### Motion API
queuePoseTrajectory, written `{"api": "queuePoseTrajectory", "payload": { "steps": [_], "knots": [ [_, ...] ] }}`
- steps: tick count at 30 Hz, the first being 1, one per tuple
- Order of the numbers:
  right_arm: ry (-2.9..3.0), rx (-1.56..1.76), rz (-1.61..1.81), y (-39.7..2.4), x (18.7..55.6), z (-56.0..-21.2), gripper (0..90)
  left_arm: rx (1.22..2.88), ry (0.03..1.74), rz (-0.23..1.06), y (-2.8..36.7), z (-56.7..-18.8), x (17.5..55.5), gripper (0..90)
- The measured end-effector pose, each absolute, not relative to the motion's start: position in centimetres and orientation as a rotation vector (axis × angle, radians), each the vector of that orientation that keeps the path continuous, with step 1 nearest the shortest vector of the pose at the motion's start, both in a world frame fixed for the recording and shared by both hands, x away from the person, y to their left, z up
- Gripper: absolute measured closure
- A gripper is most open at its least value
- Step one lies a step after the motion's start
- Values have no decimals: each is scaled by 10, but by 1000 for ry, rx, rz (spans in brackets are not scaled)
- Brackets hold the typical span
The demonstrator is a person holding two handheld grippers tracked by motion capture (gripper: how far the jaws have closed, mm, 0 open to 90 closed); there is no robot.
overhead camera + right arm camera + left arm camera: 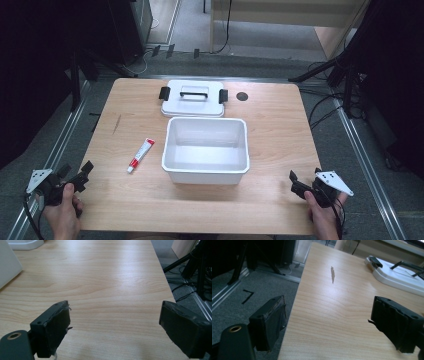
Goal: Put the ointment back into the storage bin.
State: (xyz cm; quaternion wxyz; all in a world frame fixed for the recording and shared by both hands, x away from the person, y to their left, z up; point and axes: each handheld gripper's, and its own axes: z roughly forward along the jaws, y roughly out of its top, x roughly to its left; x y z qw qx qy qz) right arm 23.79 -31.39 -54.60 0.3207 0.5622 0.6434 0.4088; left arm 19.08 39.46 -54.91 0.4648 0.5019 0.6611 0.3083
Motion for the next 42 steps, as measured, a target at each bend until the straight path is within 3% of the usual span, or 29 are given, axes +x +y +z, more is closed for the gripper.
{"api": "queuePoseTrajectory", "payload": {
  "steps": [5,10,29,32,41,42],
  "knots": [
    [1701,1474,1058,-312,239,-546,122,1330,1617,735,388,-546,193,0],
    [1708,1491,1050,-312,240,-546,126,1455,1618,727,372,-538,202,0],
    [1744,1491,1050,-311,241,-547,131,2073,1611,429,311,-519,244,0],
    [1751,1494,1051,-311,241,-547,132,2181,1654,324,303,-514,253,0],
    [1758,1498,1053,-311,242,-547,133,2407,1722,220,293,-501,274,77],
    [1758,1499,1052,-311,242,-547,133,2427,1725,221,291,-499,277,123]
  ]
}}
